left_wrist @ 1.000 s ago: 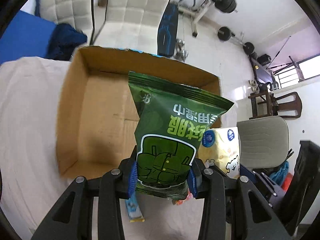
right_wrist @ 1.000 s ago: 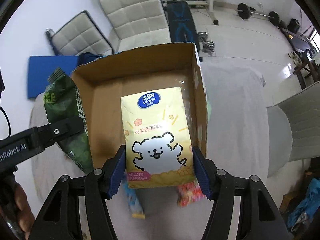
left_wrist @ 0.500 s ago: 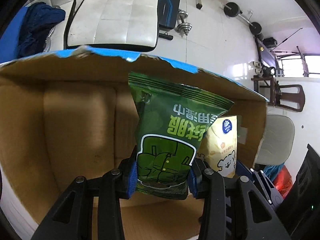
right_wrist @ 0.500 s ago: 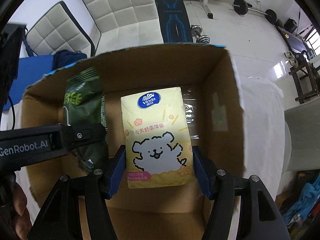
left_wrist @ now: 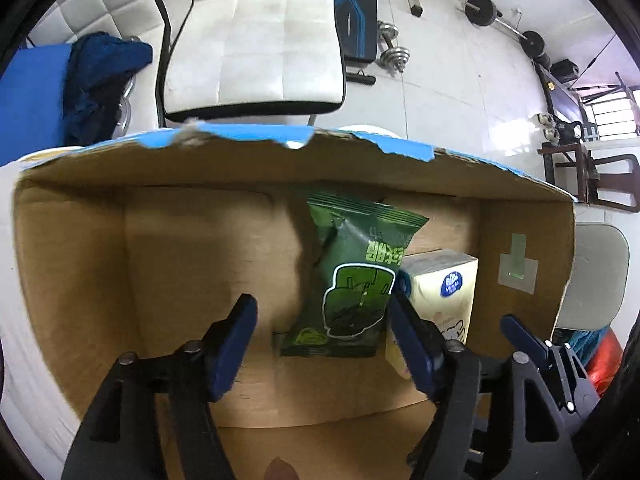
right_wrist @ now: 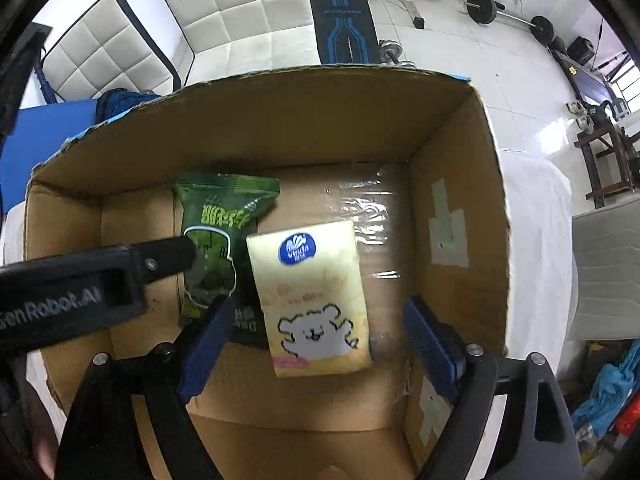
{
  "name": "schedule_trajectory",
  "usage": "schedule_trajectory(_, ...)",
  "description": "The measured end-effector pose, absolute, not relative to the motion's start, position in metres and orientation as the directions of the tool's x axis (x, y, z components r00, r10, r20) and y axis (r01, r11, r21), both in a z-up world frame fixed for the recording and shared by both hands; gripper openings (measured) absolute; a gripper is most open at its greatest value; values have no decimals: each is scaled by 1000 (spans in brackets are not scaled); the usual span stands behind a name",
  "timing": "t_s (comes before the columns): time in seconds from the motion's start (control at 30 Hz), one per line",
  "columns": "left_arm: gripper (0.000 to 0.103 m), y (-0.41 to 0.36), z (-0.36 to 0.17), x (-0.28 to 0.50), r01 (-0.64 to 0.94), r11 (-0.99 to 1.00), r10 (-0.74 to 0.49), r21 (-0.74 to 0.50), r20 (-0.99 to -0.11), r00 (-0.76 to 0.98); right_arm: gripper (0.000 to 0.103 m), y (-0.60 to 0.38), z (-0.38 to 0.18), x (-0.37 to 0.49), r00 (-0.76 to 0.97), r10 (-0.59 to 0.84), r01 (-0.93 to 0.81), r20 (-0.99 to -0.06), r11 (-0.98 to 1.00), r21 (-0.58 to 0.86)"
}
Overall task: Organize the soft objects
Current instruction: 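Carry both items into the box and open both tools, then grasp the blue milk stick pack with the left tool while the right grasps the red-floral bag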
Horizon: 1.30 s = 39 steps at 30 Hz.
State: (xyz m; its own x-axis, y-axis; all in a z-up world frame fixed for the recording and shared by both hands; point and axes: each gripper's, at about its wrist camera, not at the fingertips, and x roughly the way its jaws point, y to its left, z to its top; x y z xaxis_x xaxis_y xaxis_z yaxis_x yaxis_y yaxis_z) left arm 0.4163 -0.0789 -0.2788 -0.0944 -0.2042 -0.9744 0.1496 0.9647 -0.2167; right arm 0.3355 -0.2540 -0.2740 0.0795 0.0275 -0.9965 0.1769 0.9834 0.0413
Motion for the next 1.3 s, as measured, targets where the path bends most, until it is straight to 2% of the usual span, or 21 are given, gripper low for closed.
schedule_trajectory(0.03,86,-76,-275,414,147,967,-199,-209,-977,-80,88,-253,-272,333,80,23,176,-997,984,36)
schedule_trajectory(0.1,92,-70,-268,408,149,971,-183,-188,-982,-42,88,-252,-267,326,84,29,180,-996,983,44)
schedule_trajectory(0.13,99,-68,-264,404,154,972,-176,-178,-984,-29,89,-252,-265,323,87,32,182,-996,982,48)
schedule_trajectory(0.17,101,-65,-259,398,160,974,-164,-163,-986,-11,95,-251,-262,319,94,33,183,-995,982,50)
schedule_trajectory(0.23,101,-56,-259,396,169,974,-159,-152,-987,30,103,-250,-257,311,108,38,183,-993,981,57)
schedule_trajectory(0.47,101,-47,-231,357,212,975,-98,-61,-981,167,103,-237,-234,281,171,10,164,-985,986,39)
schedule_trajectory(0.67,101,-37,-197,317,213,977,-87,-29,-959,269,103,-217,-210,246,237,-8,56,-972,998,5)
schedule_trajectory(0.9,101,-25,-154,271,177,984,-82,-16,-924,373,103,-222,-166,202,286,16,109,-958,993,49)
schedule_trajectory(1.17,101,-13,-125,229,131,990,-93,-44,-910,404,103,-231,-120,162,351,62,122,-934,986,111)
schedule_trajectory(1.3,101,-13,-127,215,129,990,-102,-57,-922,374,103,-243,-114,146,327,94,120,-940,983,140)
